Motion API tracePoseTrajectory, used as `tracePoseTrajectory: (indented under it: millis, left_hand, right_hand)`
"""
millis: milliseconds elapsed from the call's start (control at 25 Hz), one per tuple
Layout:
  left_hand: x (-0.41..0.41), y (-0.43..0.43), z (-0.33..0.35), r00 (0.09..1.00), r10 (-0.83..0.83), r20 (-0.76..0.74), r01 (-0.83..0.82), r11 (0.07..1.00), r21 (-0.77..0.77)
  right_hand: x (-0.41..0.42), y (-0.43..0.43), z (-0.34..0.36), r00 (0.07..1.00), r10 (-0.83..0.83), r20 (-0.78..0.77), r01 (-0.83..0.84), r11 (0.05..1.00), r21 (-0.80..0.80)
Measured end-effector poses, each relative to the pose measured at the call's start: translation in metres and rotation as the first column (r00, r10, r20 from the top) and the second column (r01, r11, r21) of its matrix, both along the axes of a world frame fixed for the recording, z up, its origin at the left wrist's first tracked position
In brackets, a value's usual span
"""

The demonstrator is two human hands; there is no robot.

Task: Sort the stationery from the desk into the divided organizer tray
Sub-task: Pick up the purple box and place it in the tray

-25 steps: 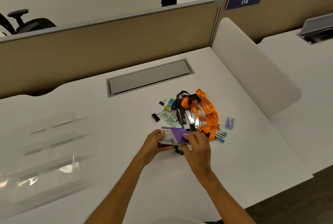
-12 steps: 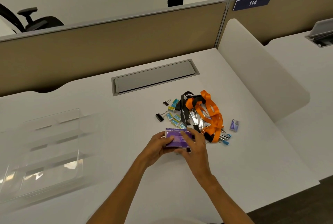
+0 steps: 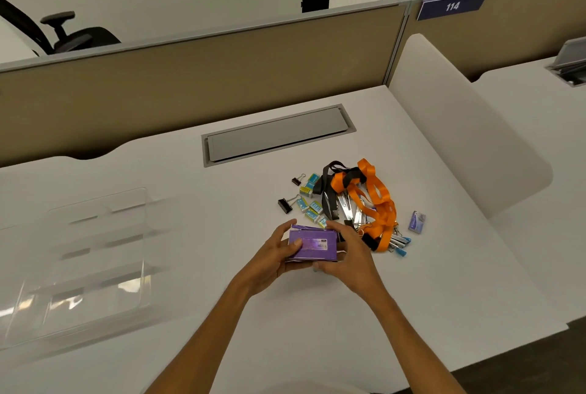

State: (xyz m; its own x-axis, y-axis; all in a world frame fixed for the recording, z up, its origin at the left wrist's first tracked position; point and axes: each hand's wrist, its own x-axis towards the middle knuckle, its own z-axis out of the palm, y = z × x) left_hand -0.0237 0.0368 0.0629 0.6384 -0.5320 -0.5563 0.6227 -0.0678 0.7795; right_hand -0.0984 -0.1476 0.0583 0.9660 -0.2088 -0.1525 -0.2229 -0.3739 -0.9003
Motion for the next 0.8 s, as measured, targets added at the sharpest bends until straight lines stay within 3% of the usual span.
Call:
tracePoseTrajectory:
  millis: [280, 480, 800]
  left_hand:
    - [0.003, 0.039, 0.010, 0.927, -0.194, 0.322, 0.127, 0.967, 0.220]
    - [0.010, 0.077, 0.019, 0.818, -0.256, 0.516, 0.026, 0.911, 0.411]
    - [0.013, 0.175, 0.030, 0.732, -0.275, 0.623, -0.147, 0.829, 0.539]
  right_hand:
    - [0.012, 0.024, 0.008, 0.995, 0.102, 0.012, -0.102, 0.995, -0.014]
    - [0.024, 0.057, 0.015, 0.985, 0.170, 0.039, -0.170, 0.985, -0.012]
    - [0.054, 0.152, 0.024, 0.952, 0.302, 0.051, -0.302, 0.953, -0.007]
